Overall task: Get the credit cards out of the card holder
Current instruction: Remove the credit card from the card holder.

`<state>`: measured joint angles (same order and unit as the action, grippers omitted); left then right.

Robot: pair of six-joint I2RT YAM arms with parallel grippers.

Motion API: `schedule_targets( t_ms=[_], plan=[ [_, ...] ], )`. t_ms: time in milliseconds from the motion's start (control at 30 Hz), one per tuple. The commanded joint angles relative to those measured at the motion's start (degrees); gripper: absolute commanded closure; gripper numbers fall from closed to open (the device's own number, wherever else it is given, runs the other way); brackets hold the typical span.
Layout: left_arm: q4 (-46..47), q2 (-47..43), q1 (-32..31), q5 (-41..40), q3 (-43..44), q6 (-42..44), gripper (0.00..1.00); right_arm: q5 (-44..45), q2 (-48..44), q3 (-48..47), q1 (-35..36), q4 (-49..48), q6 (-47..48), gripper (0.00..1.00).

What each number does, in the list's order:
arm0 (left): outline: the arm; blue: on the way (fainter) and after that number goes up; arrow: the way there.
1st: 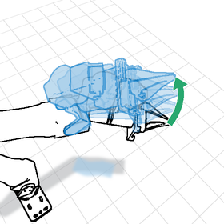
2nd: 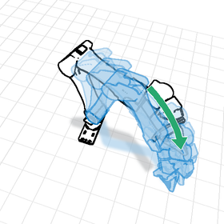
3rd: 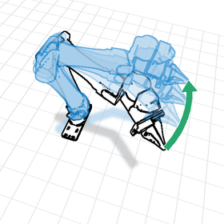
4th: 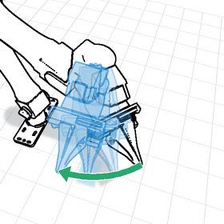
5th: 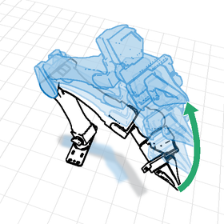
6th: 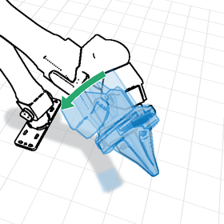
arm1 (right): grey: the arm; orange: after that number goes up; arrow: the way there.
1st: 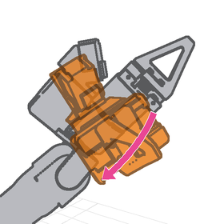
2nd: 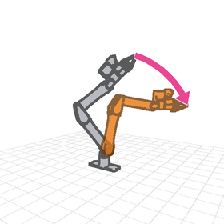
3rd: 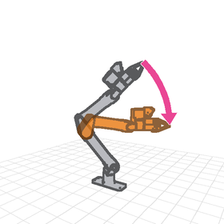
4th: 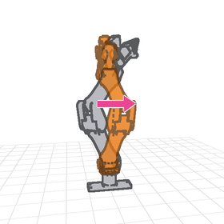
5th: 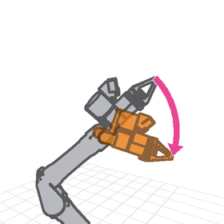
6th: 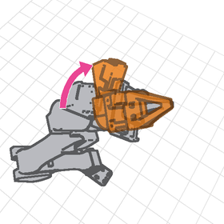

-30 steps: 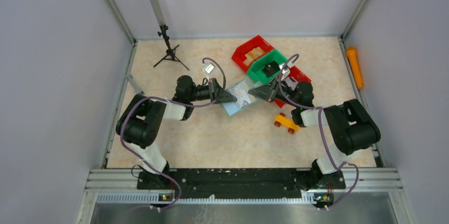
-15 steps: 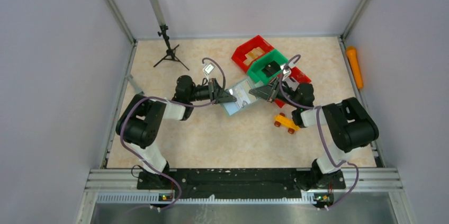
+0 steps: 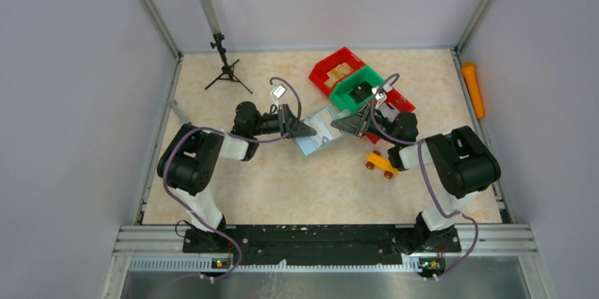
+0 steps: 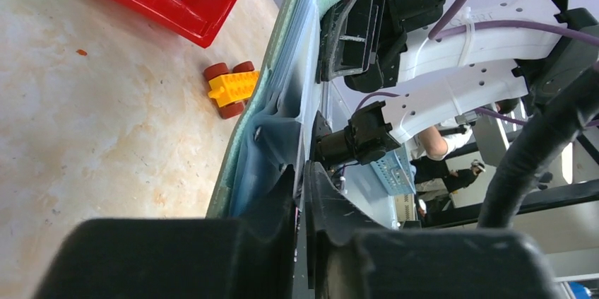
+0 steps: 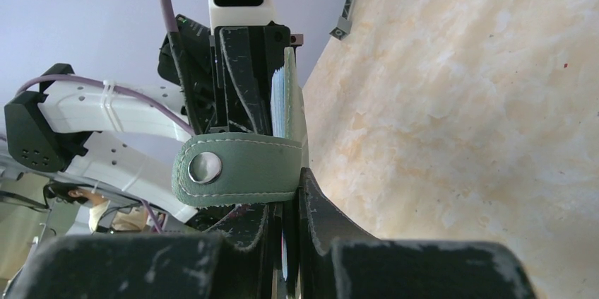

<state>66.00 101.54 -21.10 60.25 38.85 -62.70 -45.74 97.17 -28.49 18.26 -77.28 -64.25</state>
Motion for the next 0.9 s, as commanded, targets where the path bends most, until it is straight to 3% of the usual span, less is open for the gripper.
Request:
schedule_targets(
  t_ms=[0,300,467,700,867],
  plan=[
    [2.8,0.0,0.4,0.5,0.0,0.6,0.98,-0.7,-0.2,-1.0,0.6,-4.9,0.0,1.0],
    [-4.6,-2.0,6.4,-2.8,-2.6,2.8,1.0,6.0,-5.4,-0.2,-1.4,12.0,8.9,1.0],
    [-6.9,-5.4,8.3,-3.8,-4.3,4.3,1.0,7.1,-5.4,-0.5,-2.1,14.7,9.6,1.0],
    [-7.4,-11.9,9.0,-6.3,-7.3,7.3,1.0,4.5,-1.0,-3.8,-1.0,20.0,11.1,1.0],
    [-17.2,-17.8,9.0,-10.5,-7.9,14.5,1.0,1.6,4.0,-10.2,4.0,26.8,15.1,1.0]
  ],
)
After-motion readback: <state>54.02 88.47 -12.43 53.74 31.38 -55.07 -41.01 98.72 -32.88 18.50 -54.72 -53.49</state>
